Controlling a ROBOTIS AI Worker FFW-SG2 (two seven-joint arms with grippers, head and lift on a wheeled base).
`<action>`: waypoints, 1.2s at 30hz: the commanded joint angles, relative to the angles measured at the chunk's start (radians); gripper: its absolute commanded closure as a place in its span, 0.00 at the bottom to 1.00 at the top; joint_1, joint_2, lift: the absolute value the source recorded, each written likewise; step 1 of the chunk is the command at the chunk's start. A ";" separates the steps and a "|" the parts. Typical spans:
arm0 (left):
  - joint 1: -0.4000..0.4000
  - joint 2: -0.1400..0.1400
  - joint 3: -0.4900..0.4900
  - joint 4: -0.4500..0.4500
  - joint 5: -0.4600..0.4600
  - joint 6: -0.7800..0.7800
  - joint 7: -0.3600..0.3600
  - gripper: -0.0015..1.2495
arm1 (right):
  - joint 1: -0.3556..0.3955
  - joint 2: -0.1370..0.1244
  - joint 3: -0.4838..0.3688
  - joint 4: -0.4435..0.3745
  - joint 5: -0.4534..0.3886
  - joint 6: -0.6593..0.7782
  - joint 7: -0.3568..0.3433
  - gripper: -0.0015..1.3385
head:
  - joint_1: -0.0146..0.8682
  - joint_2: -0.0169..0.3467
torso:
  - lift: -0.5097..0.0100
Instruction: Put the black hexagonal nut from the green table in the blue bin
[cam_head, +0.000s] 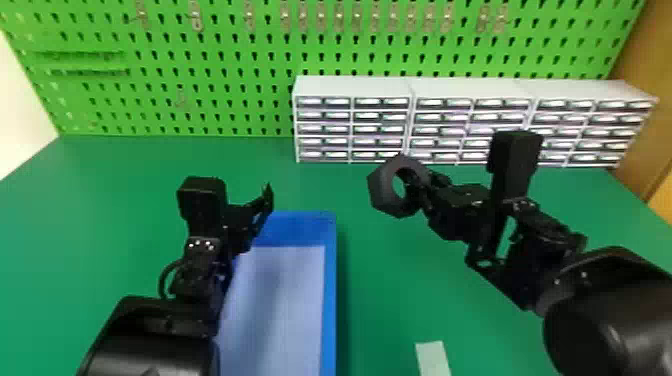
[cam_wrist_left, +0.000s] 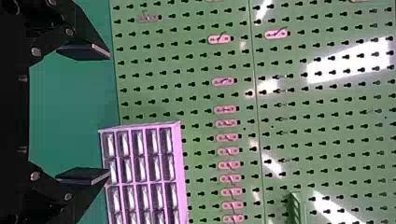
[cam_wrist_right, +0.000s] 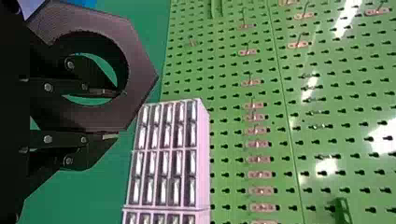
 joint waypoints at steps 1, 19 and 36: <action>-0.002 -0.003 -0.002 0.000 0.000 0.000 0.000 0.30 | -0.011 -0.002 0.017 0.000 0.002 0.039 0.022 0.81 | 0.76 0.20 | 0.80; -0.006 -0.003 -0.007 0.008 0.000 0.000 0.000 0.30 | -0.073 -0.026 0.135 0.072 -0.098 0.125 0.044 0.81 | 0.76 0.20 | 0.80; -0.010 -0.003 -0.005 0.009 0.000 0.000 0.000 0.30 | -0.155 -0.045 0.236 0.130 -0.181 0.184 0.061 0.81 | 0.76 0.20 | 0.80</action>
